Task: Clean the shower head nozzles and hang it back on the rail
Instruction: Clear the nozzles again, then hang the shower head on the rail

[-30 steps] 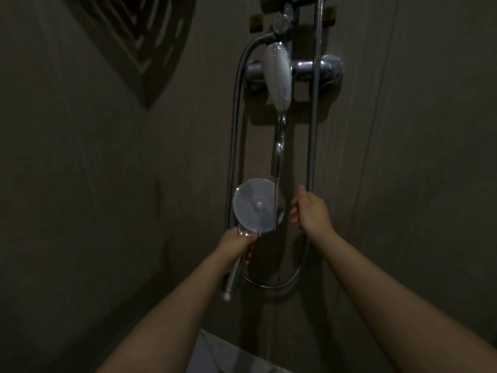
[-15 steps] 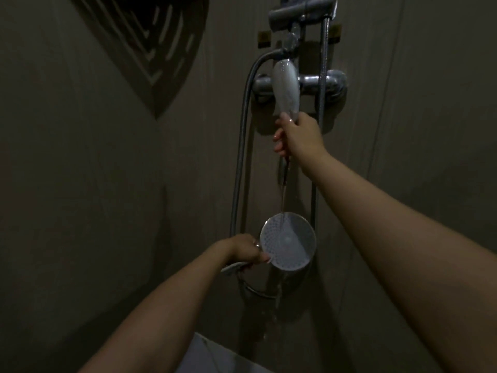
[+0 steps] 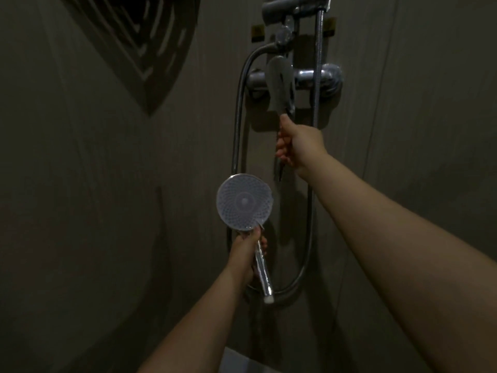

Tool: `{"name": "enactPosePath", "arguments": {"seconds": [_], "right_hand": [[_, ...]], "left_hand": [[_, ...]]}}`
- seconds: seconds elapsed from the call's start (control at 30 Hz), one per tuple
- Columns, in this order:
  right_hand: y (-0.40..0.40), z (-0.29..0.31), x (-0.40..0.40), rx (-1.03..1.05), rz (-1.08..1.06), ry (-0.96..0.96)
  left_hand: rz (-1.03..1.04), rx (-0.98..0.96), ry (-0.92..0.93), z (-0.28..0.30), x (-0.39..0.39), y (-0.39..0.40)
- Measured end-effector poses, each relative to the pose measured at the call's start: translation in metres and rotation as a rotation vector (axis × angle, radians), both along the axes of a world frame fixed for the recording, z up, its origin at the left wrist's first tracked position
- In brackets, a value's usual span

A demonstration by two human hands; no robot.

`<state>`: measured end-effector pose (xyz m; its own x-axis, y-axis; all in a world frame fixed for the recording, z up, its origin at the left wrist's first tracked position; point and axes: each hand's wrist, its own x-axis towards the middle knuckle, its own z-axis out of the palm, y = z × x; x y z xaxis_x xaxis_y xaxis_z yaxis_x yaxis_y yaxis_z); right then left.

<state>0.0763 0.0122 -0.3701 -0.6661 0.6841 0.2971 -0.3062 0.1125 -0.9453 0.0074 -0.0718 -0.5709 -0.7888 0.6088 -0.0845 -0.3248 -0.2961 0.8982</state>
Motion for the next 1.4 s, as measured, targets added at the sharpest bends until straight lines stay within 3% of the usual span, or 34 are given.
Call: {"name": "enactPosePath", "arguments": {"seconds": [0.13, 0.3, 0.4, 0.5, 0.57, 0.63, 0.73, 0.8, 0.87, 0.97, 1.0, 1.13, 1.4], "right_hand": [[0.003, -0.021, 0.002, 0.003, -0.08, 0.016], [0.004, -0.06, 0.012, 0.136, -0.117, -0.184], [0.003, -0.085, 0.017, 0.178, 0.025, -0.396], [0.003, -0.125, 0.02, 0.536, 0.238, -0.756], [-0.004, -0.155, 0.02, 0.637, 0.354, -0.872], [-0.013, -0.173, 0.018, 0.631, 0.362, -0.924], [-0.021, -0.171, 0.018, 0.402, 0.414, -0.992], [-0.023, -0.162, 0.015, 0.261, 0.424, -0.909], [-0.03, -0.155, 0.011, 0.31, 0.319, -0.849], [-0.036, -0.151, 0.016, 0.863, -0.095, -0.895], [-0.035, -0.15, 0.018, 0.945, -0.155, -0.91], [-0.029, -0.156, 0.02, 1.003, -0.136, -1.015], [-0.02, -0.165, 0.024, 1.016, -0.242, -1.036]], "left_hand": [[0.08, 0.103, -0.152, 0.002, -0.006, 0.003], [0.208, 0.007, 0.003, 0.001, -0.021, -0.01], [0.245, 0.107, -0.033, 0.006, -0.024, -0.013], [0.154, 0.182, -0.126, 0.012, -0.02, -0.018], [0.091, 0.227, -0.151, 0.015, -0.013, -0.021], [0.054, 0.258, -0.174, 0.02, -0.007, -0.022], [-0.002, 0.25, -0.195, 0.025, -0.001, -0.03], [-0.064, 0.298, -0.258, 0.021, -0.002, -0.034], [-0.145, 0.311, -0.272, 0.02, -0.004, -0.035], [-0.233, 0.142, -0.148, 0.018, -0.01, -0.034], [-0.242, 0.084, -0.132, 0.016, -0.011, -0.036], [-0.328, -0.173, -0.096, -0.006, -0.014, -0.045], [-0.223, -0.446, -0.08, -0.033, -0.027, -0.067]]}}
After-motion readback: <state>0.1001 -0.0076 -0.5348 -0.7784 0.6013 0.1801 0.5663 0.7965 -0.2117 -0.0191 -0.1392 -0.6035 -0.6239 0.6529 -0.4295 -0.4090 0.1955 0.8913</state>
